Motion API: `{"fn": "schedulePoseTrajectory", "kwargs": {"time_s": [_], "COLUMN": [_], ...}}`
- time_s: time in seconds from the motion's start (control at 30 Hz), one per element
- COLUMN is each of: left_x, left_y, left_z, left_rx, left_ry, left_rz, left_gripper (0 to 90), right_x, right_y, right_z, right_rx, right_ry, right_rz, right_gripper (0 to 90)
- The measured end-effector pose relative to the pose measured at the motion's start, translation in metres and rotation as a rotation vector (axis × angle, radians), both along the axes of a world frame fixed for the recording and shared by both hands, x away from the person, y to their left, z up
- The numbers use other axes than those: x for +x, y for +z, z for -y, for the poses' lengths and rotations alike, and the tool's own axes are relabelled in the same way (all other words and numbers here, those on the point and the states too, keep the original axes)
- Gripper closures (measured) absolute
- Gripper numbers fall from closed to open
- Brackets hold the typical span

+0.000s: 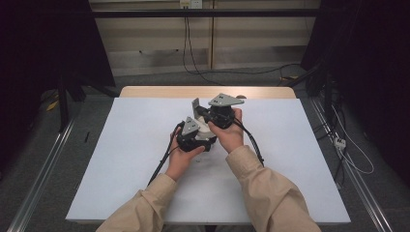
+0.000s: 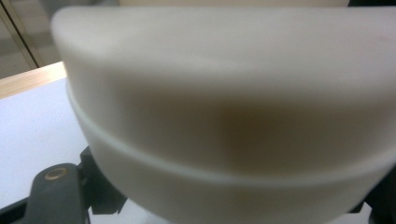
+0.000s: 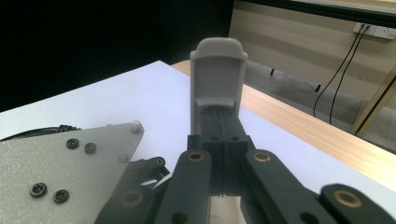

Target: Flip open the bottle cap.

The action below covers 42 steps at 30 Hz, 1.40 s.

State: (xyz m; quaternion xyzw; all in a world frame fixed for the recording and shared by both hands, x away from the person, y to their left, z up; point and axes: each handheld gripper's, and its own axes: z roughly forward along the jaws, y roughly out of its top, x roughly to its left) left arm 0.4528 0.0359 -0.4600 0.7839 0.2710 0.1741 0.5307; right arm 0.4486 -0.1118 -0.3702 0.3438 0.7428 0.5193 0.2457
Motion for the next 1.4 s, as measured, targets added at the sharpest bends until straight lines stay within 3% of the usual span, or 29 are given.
{"fn": "schedulePoseTrajectory", "kwargs": {"time_s": [1.4], "left_x": [-0.0003], "left_y": [-0.0001], "left_z": [0.0003], "left_rx": [0.006], "left_ry": [0.018], "left_rz": [0.008], "left_gripper": [18.7], "right_x": [0.0089], "right_y": [-0.0064], "right_z": [-0.0044], "right_rx": [-0.004], "right_ry": [0.000], "right_rz": [-0.021], "right_gripper": [90.0]}}
